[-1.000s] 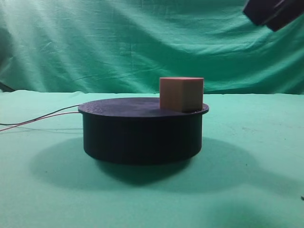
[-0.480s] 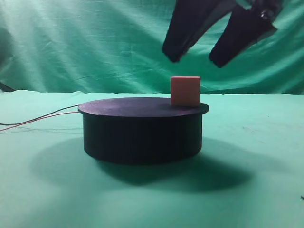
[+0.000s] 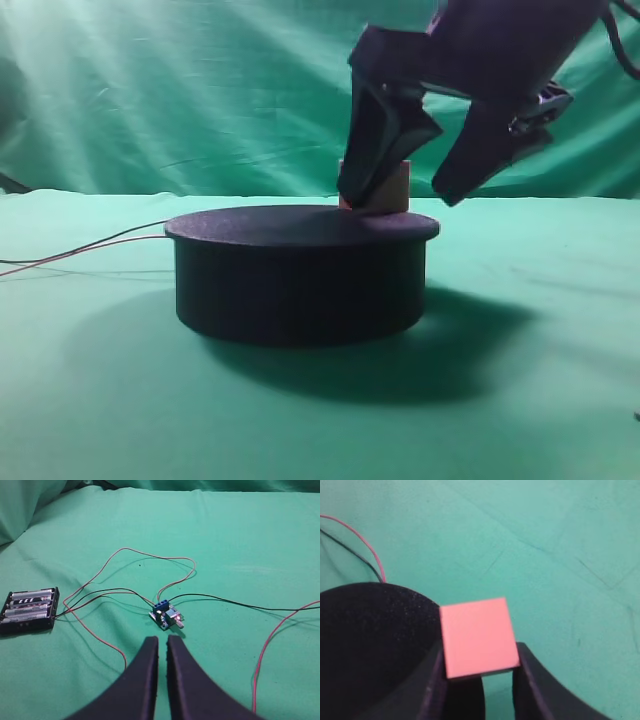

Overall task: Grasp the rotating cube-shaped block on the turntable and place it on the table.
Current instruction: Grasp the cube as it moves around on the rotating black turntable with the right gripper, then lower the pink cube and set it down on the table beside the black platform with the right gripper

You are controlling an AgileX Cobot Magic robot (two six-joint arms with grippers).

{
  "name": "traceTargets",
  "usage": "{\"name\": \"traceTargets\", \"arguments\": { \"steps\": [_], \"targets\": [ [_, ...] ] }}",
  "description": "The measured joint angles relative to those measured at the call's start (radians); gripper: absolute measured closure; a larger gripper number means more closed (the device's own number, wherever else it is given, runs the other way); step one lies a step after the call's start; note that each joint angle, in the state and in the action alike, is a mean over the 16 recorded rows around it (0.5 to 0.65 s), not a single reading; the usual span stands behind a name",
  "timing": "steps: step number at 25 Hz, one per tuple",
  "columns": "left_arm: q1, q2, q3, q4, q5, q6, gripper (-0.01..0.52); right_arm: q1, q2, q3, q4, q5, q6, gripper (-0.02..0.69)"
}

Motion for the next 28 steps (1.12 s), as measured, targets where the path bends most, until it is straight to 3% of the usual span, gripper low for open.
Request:
{"name": "traceTargets", "arguments": {
  "steps": [5, 18, 28],
  "targets": [
    [0.0, 0.0, 0.0, 0.0, 0.0, 0.0, 0.514, -0.025, -0.041, -0.026, -0.006, 0.046, 0.007, 0.429],
    [0.0, 0.0, 0.0, 0.0, 0.0, 0.0, 0.514, -0.234, -0.329, 0.117, -0.235, 0.175, 0.274, 0.43],
    [0.0, 0.0, 0.0, 0.0, 0.0, 0.0, 0.514, -0.296, -0.407, 0.404, -0.35, 0.06, 0.402, 0.427]
  ]
}}
